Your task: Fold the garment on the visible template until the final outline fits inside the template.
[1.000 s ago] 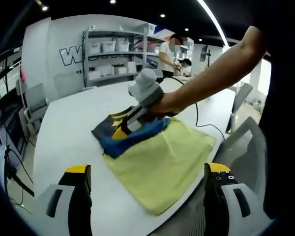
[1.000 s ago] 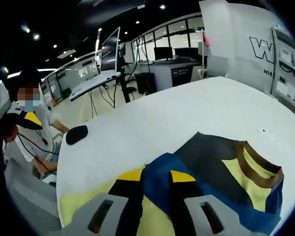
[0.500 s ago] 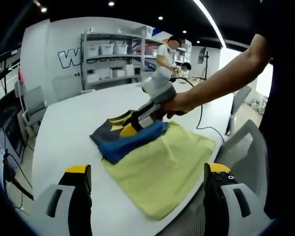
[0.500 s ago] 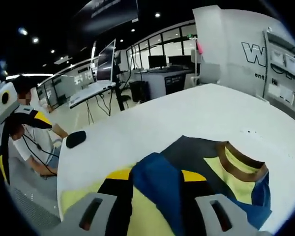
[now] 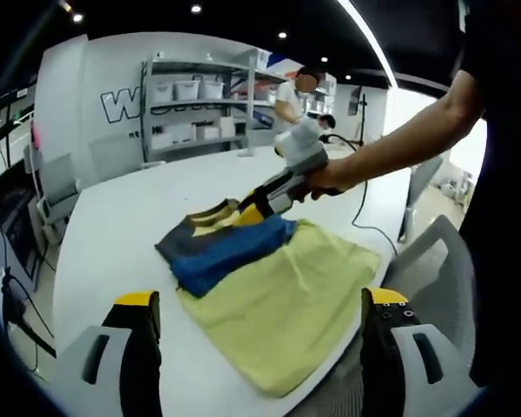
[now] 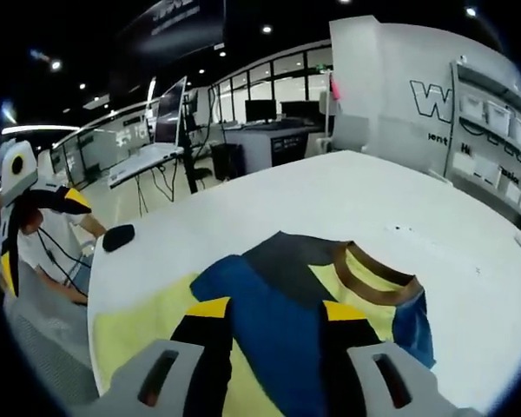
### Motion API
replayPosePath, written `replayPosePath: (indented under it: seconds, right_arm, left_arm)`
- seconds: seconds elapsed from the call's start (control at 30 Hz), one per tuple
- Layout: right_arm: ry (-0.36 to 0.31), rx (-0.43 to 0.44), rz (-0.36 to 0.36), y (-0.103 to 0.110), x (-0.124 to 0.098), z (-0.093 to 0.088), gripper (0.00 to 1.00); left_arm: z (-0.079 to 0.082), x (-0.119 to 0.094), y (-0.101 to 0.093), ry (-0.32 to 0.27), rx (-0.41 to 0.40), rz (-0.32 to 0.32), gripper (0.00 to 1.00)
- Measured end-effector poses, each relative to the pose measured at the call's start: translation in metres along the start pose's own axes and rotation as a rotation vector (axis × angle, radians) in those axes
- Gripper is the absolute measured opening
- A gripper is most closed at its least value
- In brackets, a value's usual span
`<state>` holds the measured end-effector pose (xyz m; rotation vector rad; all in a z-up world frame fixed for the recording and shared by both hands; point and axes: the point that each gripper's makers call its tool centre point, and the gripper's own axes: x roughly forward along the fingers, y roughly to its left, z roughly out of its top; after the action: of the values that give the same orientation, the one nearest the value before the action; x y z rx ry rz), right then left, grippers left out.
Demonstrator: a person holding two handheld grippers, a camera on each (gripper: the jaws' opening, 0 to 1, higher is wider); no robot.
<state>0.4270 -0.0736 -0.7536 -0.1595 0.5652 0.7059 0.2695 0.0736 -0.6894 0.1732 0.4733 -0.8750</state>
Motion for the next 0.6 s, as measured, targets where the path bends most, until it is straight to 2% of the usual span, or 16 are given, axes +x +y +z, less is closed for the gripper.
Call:
replayPosePath:
  seconds: [0.33,0.6]
  right_arm:
    - [0.010,0.015,-0.062,-0.031,-0.026,-0.016,0.36]
    - [0.023,0.012,-0.093,-0.048,-0.040,-0.028,0.36]
  left_arm:
    - [0.002,0.001,-0.002,-0.005,0.004,-0.009,0.94]
    - [0.002,0.002,-0.001,-0.005,0.005,-0.008,0.94]
